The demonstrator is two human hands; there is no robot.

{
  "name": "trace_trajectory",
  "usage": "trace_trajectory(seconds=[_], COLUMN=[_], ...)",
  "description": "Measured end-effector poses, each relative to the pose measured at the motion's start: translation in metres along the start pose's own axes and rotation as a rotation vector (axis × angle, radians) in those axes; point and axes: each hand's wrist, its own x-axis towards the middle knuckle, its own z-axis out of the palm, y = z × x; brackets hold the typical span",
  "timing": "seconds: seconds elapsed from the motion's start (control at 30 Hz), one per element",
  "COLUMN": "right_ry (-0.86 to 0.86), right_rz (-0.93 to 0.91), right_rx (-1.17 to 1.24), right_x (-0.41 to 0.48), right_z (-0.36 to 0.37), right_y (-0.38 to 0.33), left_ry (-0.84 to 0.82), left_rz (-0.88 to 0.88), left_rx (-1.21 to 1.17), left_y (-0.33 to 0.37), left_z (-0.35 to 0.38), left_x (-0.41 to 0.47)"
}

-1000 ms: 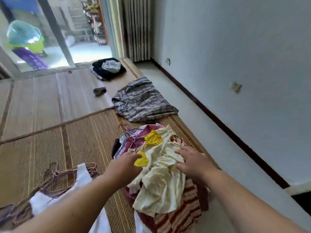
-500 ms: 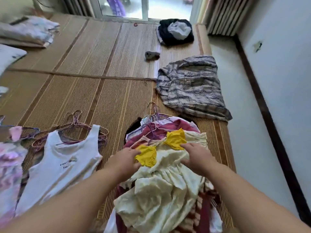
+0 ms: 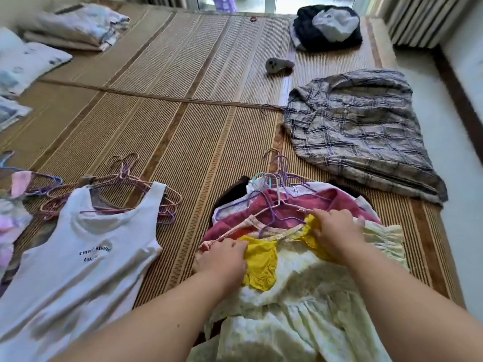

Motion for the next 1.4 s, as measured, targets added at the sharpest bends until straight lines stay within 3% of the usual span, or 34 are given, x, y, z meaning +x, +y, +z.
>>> trace_trajectory(seconds=[0.13,0.23,0.37,0.7,1.03,1.4], right_ry=[0.055,0.170,0.128,0.144,0.063,0.112], right_rz=[-0.060,-0.146,-0.253,-0.391,-0.608,-0.683], right_rx=[-0.101,0.121,0.360,0.700,0.579,0.548], right_x=[-0.011,-0.032,-0.079,-0.195,-0.284,-0.376], right_z=[-0.005,-0.025,-0.072,-0.218,-0.323,-0.323], right_y=[-0.004,0.004,0.004,-0.039,-0.173,-0.419], left_ry=[0.024,-0.015,-0.077,0.176,0.474,0.656], left_rz=[0.017,0.012,0.064,0.033,-0.046,-0.152], left_rx=[-0.075,-0.183,-0.171,-0.495,-0.556,-0.407], left_y=[-0.004,-0.005,0.000,-0.028,-0.127,-0.358], left_z=[0.001,-0.017,-0.056,-0.176,-0.254,-0.278], left_x=[-0.005,-0.019,-0.050,-0.189,-0.356,-0.471])
